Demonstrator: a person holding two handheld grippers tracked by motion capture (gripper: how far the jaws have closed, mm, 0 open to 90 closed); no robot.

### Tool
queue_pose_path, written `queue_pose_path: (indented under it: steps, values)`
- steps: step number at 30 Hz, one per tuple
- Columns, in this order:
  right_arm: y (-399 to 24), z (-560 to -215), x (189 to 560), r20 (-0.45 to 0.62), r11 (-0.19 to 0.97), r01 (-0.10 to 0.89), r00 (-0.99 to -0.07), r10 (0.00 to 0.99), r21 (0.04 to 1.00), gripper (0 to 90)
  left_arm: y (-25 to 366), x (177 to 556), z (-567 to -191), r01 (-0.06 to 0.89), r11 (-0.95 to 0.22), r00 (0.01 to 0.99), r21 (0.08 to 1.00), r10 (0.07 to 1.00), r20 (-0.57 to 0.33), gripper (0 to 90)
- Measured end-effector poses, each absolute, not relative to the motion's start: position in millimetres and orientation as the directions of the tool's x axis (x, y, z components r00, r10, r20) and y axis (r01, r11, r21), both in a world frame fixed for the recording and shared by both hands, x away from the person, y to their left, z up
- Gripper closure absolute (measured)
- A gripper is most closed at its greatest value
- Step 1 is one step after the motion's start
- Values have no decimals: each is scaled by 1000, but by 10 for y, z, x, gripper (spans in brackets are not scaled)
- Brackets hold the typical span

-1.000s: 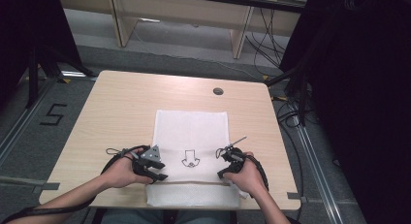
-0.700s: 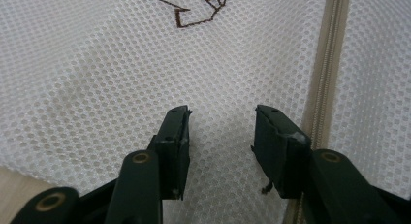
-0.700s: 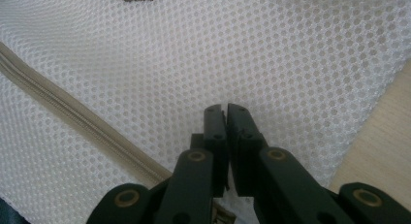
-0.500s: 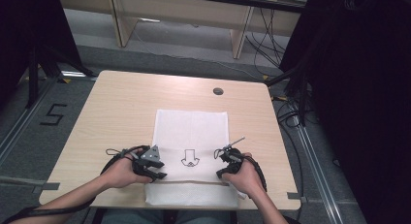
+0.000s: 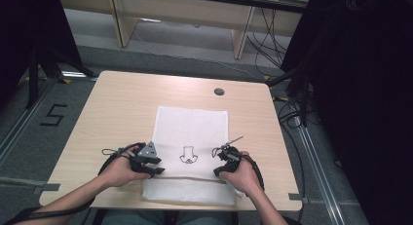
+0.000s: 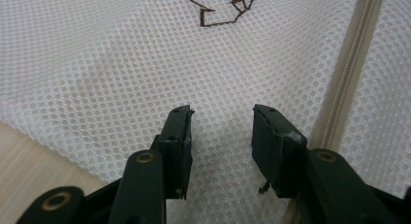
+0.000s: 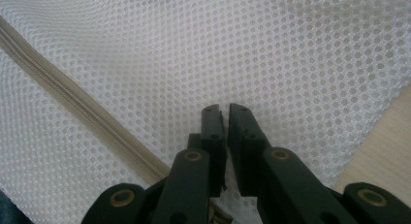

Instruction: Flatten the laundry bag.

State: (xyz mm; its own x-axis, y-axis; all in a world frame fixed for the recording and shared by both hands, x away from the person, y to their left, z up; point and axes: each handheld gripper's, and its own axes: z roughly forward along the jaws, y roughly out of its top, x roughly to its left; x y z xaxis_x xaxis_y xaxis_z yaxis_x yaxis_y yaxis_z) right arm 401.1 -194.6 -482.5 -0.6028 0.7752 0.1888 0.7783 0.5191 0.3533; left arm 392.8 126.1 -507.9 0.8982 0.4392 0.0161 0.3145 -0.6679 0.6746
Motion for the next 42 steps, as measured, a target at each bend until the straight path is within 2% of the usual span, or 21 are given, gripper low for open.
queue_pose_path:
  steps: [6, 10, 14, 16, 17, 19, 22, 29, 30, 33, 34, 42]
  values:
    - [-1947, -4785, 4006, 156, 522, 754, -617, 771, 398, 815, 1287, 3929, -5066, 304, -695, 905, 651, 425, 31, 584]
    - [-2049, -4643, 4009, 156, 452, 757, -576, 802, 473, 796, 1276, 3911, -5087, 326, -658, 889, 679, 457, 16, 568]
    - [-2200, -4617, 4006, 158, 410, 768, -542, 825, 492, 778, 1315, 3926, -5081, 329, -661, 886, 675, 464, 22, 565]
    - [-2245, -4612, 4002, 159, 393, 772, -528, 834, 499, 765, 1350, 3947, -5059, 301, -702, 901, 645, 431, 49, 566]
    - [-2269, -4611, 4009, 153, 397, 765, -533, 832, 507, 752, 1325, 3924, -5079, 329, -661, 885, 674, 465, 24, 566]
    - [-2300, -4596, 4004, 157, 386, 766, -526, 836, 513, 727, 1324, 3922, -5061, 309, -687, 891, 658, 451, 54, 562]
    - [-2349, -4595, 4007, 154, 371, 772, -510, 846, 516, 695, 1295, 3892, -5047, 315, -675, 887, 667, 459, 47, 543]
    - [-2444, -4598, 4007, 161, 347, 770, -497, 853, 536, 665, 1287, 3908, -4915, 263, -599, 866, 756, 492, 89, 476]
    - [-2475, -4642, 4012, 158, 324, 749, -493, 856, 578, 663, 1290, 3918, -4891, 273, -564, 860, 779, 506, 65, 473]
    - [-2508, -4621, 3988, 157, 322, 763, -480, 863, 560, 652, 1287, 3923, -4899, 289, -532, 857, 796, 514, 33, 463]
    - [-2513, -4644, 3989, 157, 317, 750, -485, 860, 580, 643, 1298, 3932, -4900, 259, -550, 866, 794, 497, 61, 465]
    - [-2534, -4612, 3967, 171, 286, 768, -453, 875, 574, 611, 1320, 3924, -4922, 275, -542, 861, 794, 506, 47, 469]
